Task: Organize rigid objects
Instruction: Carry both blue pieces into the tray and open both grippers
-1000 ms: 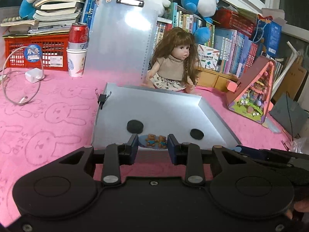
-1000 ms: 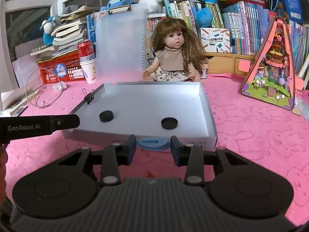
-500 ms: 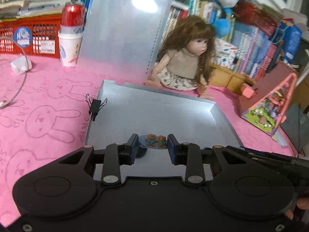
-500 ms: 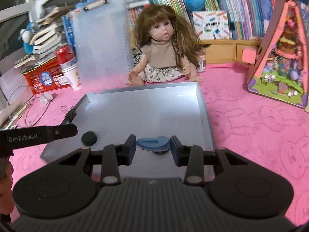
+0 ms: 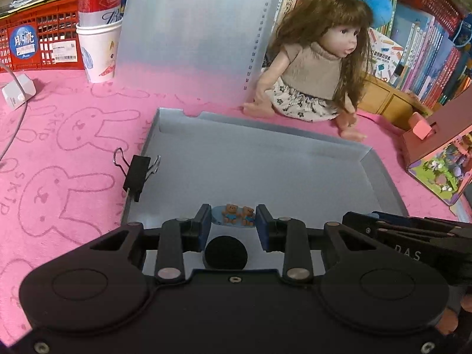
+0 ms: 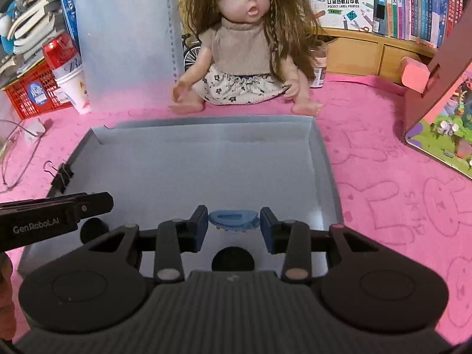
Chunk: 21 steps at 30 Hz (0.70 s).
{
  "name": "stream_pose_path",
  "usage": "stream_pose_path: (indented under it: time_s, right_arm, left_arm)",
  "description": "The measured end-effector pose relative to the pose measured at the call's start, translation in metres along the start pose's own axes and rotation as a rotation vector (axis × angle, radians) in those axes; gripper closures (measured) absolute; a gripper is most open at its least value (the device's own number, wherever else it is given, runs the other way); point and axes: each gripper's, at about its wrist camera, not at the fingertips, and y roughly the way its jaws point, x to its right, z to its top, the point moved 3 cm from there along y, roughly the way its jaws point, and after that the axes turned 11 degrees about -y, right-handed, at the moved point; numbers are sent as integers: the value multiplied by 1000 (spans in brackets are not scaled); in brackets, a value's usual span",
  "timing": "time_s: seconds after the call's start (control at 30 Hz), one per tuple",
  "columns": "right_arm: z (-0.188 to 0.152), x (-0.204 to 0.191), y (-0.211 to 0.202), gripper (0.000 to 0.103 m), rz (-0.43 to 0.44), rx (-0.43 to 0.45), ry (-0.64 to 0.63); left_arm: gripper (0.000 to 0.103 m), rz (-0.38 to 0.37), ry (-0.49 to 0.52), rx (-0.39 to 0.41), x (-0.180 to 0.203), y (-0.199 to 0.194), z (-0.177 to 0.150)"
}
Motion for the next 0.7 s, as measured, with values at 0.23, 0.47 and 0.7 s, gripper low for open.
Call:
stream_pose_path:
  time_s: [0.23, 0.47, 0.7]
  right_arm:
    - [-1, 0, 5, 59, 7, -13, 6]
    - [-2, -1, 8, 59, 7, -20, 0]
    - [-2, 1, 5, 42, 13, -1, 10]
  left_arm:
    - [72, 13, 11, -3, 0, 4, -5]
    - [72, 16, 13, 0, 0, 6, -6]
    - [66, 5, 19, 2, 1, 1, -6]
